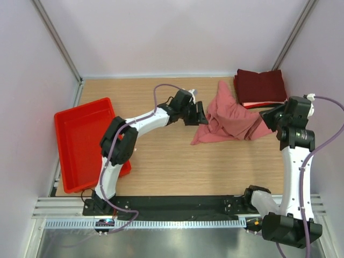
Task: Fold and stack the t-shirts
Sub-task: Flatten the tshirt out
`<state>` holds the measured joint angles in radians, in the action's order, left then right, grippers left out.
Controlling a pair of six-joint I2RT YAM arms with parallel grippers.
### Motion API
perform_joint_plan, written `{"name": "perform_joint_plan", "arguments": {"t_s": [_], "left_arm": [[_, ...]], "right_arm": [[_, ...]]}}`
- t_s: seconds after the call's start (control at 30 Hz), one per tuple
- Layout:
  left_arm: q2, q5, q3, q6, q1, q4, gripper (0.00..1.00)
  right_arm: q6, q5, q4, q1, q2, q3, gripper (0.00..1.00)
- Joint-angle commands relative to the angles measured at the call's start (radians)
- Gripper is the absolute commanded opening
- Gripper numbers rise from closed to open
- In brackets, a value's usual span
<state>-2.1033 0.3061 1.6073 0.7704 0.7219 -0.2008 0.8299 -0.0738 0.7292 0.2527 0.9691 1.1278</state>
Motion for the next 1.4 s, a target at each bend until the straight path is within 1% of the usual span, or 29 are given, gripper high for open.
{"name": "perform_joint_plan", "arguments": {"t_s": [0.0, 0.13, 0.23, 0.4, 0.47, 0.5, 0.53, 0.57, 0.63, 0.67, 0.7, 0.77, 0.8, 0.83, 0.87, 0.9, 0.93, 0.97, 1.0, 1.1, 1.13, 1.17, 1.2, 1.23, 1.33, 1.37], "left_arm": [[-0.062, 0.065, 0.108, -0.039, 0.002, 0.092, 0.58], [-0.155, 0.031, 0.201, -0.019, 0.01, 0.087, 0.6], [-0.233, -0.016, 0.296, -0.017, 0.01, 0.018, 0.6], [-0.297, -0.013, 0.338, 0.027, 0.011, 0.004, 0.59], [-0.308, -0.001, 0.338, 0.036, 0.017, 0.011, 0.55], [-0.31, 0.004, 0.335, 0.04, 0.019, 0.015, 0.5], [-0.31, 0.011, 0.33, 0.044, 0.019, 0.02, 0.43], [-0.305, 0.019, 0.313, 0.053, 0.02, 0.04, 0.18], [-0.293, 0.013, 0.286, 0.09, 0.016, 0.04, 0.0], [-0.261, 0.008, 0.246, 0.102, 0.013, 0.031, 0.0], [-0.233, 0.002, 0.218, 0.133, 0.001, 0.02, 0.0], [-0.151, -0.037, 0.136, 0.142, -0.01, -0.061, 0.0], [-0.045, -0.129, 0.043, 0.136, -0.012, -0.101, 0.0], [0.021, -0.195, -0.013, 0.112, -0.01, -0.194, 0.0], [0.079, -0.249, -0.065, 0.101, -0.01, -0.23, 0.0], [0.206, -0.356, -0.175, 0.093, -0.013, -0.259, 0.0], [0.265, -0.395, -0.225, 0.077, -0.013, -0.311, 0.0], [0.322, -0.429, -0.277, 0.075, -0.013, -0.322, 0.0], [0.438, -0.447, -0.391, 0.076, -0.013, -0.322, 0.0], [0.558, -0.435, -0.516, 0.095, -0.013, -0.305, 0.0], [0.61, -0.441, -0.556, 0.099, -0.015, -0.333, 0.15], [0.632, -0.447, -0.567, 0.107, -0.013, -0.345, 0.27], [0.65, -0.464, -0.573, 0.11, -0.013, -0.357, 0.38], [0.684, -0.505, -0.573, 0.109, -0.013, -0.377, 0.46], [0.7, -0.548, -0.538, 0.067, -0.032, -0.388, 0.55], [0.678, -0.524, -0.494, 0.052, -0.045, -0.391, 0.56]], "right_arm": [[-0.06, 0.058, 0.009, 0.002, -0.066, -0.009, 0.01], [-0.066, 0.054, 0.01, 0.003, -0.127, -0.063, 0.01], [-0.074, 0.049, 0.018, 0.002, -0.147, -0.088, 0.01], [-0.086, 0.048, 0.03, 0.002, -0.161, -0.089, 0.01], [-0.087, 0.049, 0.033, 0.003, -0.164, -0.088, 0.01], [-0.09, 0.051, 0.033, 0.002, -0.165, -0.089, 0.01], [-0.092, 0.049, 0.035, 0.003, -0.164, -0.094, 0.01], [-0.095, 0.048, 0.035, 0.002, -0.167, -0.097, 0.01], [-0.101, 0.051, 0.038, 0.003, -0.168, -0.114, 0.01], [-0.113, 0.06, 0.042, 0.002, -0.171, -0.117, 0.01], [-0.12, 0.068, 0.052, 0.002, -0.17, -0.123, 0.01], [-0.139, 0.08, 0.056, 0.003, -0.165, -0.123, 0.01], [-0.141, 0.106, 0.068, 0.003, -0.158, -0.125, 0.01], [-0.147, 0.108, 0.072, 0.003, -0.155, -0.125, 0.01], [-0.158, 0.111, 0.079, 0.002, -0.152, -0.128, 0.01], [-0.161, 0.114, 0.082, 0.003, -0.145, -0.128, 0.01], [-0.169, 0.118, 0.087, 0.003, -0.132, -0.129, 0.01], [-0.176, 0.12, 0.088, 0.003, -0.127, -0.131, 0.01], [-0.187, 0.12, 0.09, 0.002, -0.119, -0.138, 0.01], [-0.204, 0.118, 0.079, 0.003, -0.101, -0.172, 0.01], [-0.209, 0.121, 0.076, 0.002, -0.096, -0.18, 0.01], [-0.21, 0.121, 0.075, 0.003, -0.089, -0.187, 0.01], [-0.213, 0.124, 0.076, 0.003, -0.086, -0.192, 0.01], [-0.216, 0.124, 0.076, 0.002, -0.081, -0.194, 0.01], [-0.221, 0.123, 0.075, 0.002, -0.082, -0.2, 0.01], [-0.221, 0.12, 0.073, 0.003, -0.086, -0.203, 0.01]]}}
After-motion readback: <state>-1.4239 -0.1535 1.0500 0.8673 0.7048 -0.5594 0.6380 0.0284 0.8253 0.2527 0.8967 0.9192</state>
